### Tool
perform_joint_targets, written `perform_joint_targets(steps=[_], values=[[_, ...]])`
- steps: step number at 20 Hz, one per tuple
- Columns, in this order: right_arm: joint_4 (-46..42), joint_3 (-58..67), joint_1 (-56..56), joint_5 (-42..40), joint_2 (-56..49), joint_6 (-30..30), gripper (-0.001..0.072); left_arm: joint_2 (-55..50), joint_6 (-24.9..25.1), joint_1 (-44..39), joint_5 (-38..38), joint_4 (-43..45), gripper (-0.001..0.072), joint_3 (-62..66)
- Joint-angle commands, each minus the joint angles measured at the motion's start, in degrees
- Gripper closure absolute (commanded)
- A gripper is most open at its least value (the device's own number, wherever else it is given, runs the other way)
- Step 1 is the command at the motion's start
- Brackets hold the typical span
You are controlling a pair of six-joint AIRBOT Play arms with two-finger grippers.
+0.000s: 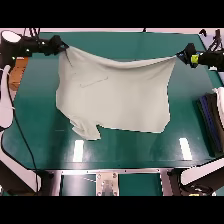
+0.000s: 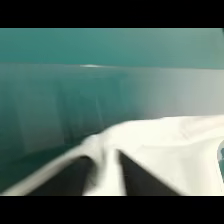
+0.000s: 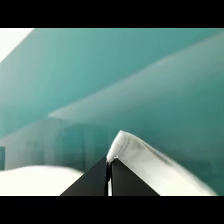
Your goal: Fold the shirts.
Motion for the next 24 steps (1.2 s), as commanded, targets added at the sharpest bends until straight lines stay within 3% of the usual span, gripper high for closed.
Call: perform_joint_targets(steps=[1,2,3,5,8,11,14,15,16,17,19,20,24], values=[[0.07,-4.39,0.39,1.16,-0.11,0.11,0.0491,-0.09,-0.52,-0.04,-1.99,0.48,0.0185,-4.96],[0.04,-5.53,0.31,3.02,-0.09,1.73,0.0300,-0.09,-1.86,0.31,-4.50,0.96,0.0102,-5.35],[0.04,-5.64,-0.24,5.77,-0.07,2.12,0.0276,0.09,-4.07,1.60,-7.32,1.09,0.0078,-4.92],[-0.46,-5.64,-3.17,13.42,1.44,0.94,0.0351,0.15,-7.28,6.88,-17.68,0.87,0.0102,-1.16],[-6.03,-10.40,-7.21,21.84,7.19,0.81,0.0361,0.76,-13.29,14.97,-35.19,-0.44,0.0102,0.07],[-10.05,-27.26,-8.31,19.30,18.38,-0.37,0.0362,6.67,-13.03,16.02,-38.99,2.25,0.0109,-8.33],[-11.15,-45.11,-10.34,16.92,30.36,-0.55,0.0362,17.88,-9.64,15.39,-37.55,9.07,0.0129,-26.14],[-11.65,-50.10,-11.65,16.90,33.92,-0.46,0.0362,22.91,-8.17,15.52,-35.08,11.78,0.0264,-34.45],[-12.04,-54.31,-13.03,16.76,36.87,-0.13,0.0359,27.69,-6.64,15.50,-31.76,14.95,0.0278,-42.40],[-12.41,-58.47,-14.64,16.76,39.54,0.02,0.0347,32.54,-6.19,15.50,-27.23,17.51,0.0278,-50.88],[-13.84,-64.78,-17.64,16.76,42.53,-0.02,0.0219,38.40,-5.77,15.50,-20.04,16.52,0.0250,-64.00],[-14.56,-66.99,-18.62,16.50,42.91,-0.04,0.0219,39.10,-4.37,15.50,-17.57,15.19,0.0140,-68.26],[-14.64,-71.78,-17.88,10.47,42.58,-0.09,0.0218,37.59,-0.46,15.32,-7.04,8.92,0.0139,-76.83]])
